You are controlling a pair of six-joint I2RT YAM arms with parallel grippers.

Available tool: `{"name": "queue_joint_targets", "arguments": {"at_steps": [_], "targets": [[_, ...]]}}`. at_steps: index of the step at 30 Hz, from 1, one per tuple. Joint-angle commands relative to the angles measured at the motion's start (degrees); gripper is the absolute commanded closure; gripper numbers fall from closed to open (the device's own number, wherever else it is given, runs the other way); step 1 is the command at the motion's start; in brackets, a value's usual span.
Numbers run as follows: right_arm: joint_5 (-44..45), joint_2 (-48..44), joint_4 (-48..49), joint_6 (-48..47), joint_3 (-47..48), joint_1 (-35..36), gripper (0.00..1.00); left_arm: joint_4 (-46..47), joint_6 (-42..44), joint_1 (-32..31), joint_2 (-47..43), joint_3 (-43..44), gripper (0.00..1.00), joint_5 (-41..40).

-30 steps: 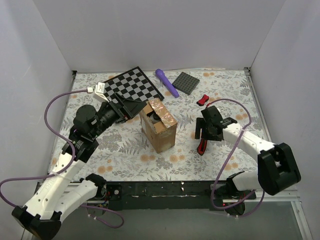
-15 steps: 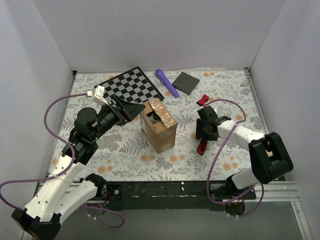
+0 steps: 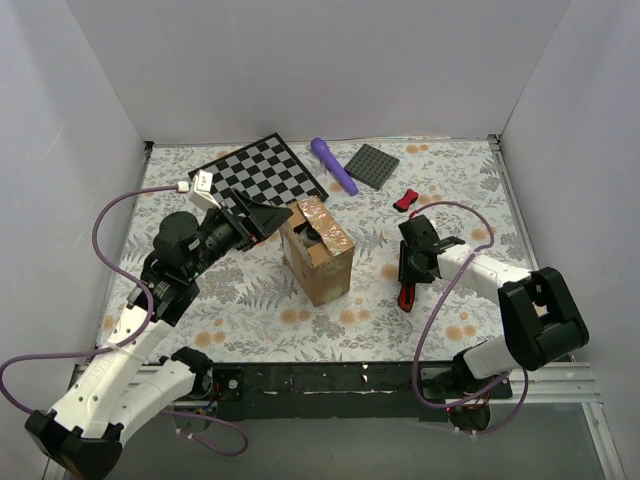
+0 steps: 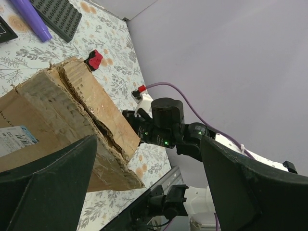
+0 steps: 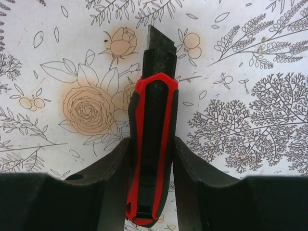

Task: Unpack the express box
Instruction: Pick up the knife from the center of the board.

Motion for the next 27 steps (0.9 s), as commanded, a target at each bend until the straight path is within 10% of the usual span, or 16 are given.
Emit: {"name": "queue_joint_targets", "arguments": {"at_steps": [1,15,27], "targets": [[-0.4,-4.8,-0.7,-0.4,-0.3,0.0,0.78,0.5,-0.4,-0.3,0.4,0.9,0.12,-0.3],[0.0,-29.9,-4.2,-5.4,13.5,12.4,0.96,14.1,-4.3,-3.0,7.9,3.5,0.13,5.2],[-12.4,-38.2,-1.9,-13.2,20.0,17.7,0.99,3.9,3.6,-15.1,26.3,24.6,0.08,3.3]]}}
